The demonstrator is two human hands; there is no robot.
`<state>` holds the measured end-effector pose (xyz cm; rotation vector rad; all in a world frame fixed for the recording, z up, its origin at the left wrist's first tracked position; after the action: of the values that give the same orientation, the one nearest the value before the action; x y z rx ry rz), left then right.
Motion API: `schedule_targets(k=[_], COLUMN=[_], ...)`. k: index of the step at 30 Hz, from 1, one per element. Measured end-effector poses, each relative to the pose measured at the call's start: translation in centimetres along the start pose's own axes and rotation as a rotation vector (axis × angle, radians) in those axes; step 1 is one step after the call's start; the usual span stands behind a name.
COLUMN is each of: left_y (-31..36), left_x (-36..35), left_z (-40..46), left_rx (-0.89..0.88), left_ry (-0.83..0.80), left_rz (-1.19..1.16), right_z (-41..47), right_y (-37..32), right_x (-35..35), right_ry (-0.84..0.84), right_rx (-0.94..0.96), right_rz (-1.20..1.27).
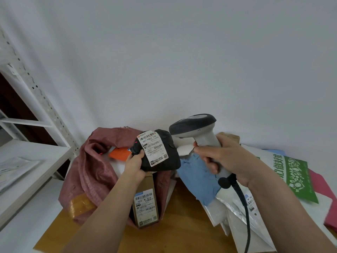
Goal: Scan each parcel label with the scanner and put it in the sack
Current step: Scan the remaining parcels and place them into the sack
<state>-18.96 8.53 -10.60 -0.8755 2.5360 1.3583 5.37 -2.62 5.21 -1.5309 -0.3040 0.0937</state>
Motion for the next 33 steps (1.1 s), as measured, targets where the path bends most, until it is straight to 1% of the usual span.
schedule_targets(k=[5,13,18,22,25,30,33], left_y=[-0.4,-0.1,1.2,2.7,4.0,6.3,7.5], left_x=[0.1,2.1,3.6,4.9,5.6,7.0,8.1], left_z=[0.9,2.8,5.2,7.5,8.9,11.2,12.3], left_rx=[0.002,0.014,0.022,0.022,0.041,0.049,0.052], left_ry=[0.035,0.064,0.070,0.068,0.057,0.045,0.069], left_rz=[-0.001,-0.080,-0.118,-0.104,-0.134,-0.156,-0.147], right_z=[0.5,2.0,3.8,6.0,7.9,10.1,11.1], right_y=[0.4,0.2,-0.3,-0.8,-1.2,-1.6,-1.8], right_x=[0.4,-0.9,-3.3,-5.2,-6.7,-9.5,-10.6], right_ry=[-0.045,-0.038,-0.051,0.004,0.034,0.005,0.004], right_rx=[-0.001,-0.010,-0.036,-0.023,-0.020,-0.056,-0.073], right_rz=[-0.007,-0.142,-0.124,-0.162,-0.191,-0.164,-0.202])
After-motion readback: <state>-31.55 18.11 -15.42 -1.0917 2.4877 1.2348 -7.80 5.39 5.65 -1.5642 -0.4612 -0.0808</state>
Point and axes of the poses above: each hand's wrist, its own z-axis towards the middle knuckle, its own x-axis out of the back of the hand, y = z × x, the point moved 6 cm from there along z, towards the middle knuckle, and after that the axes turned 6 degrees about x, right-handed, at the moved point
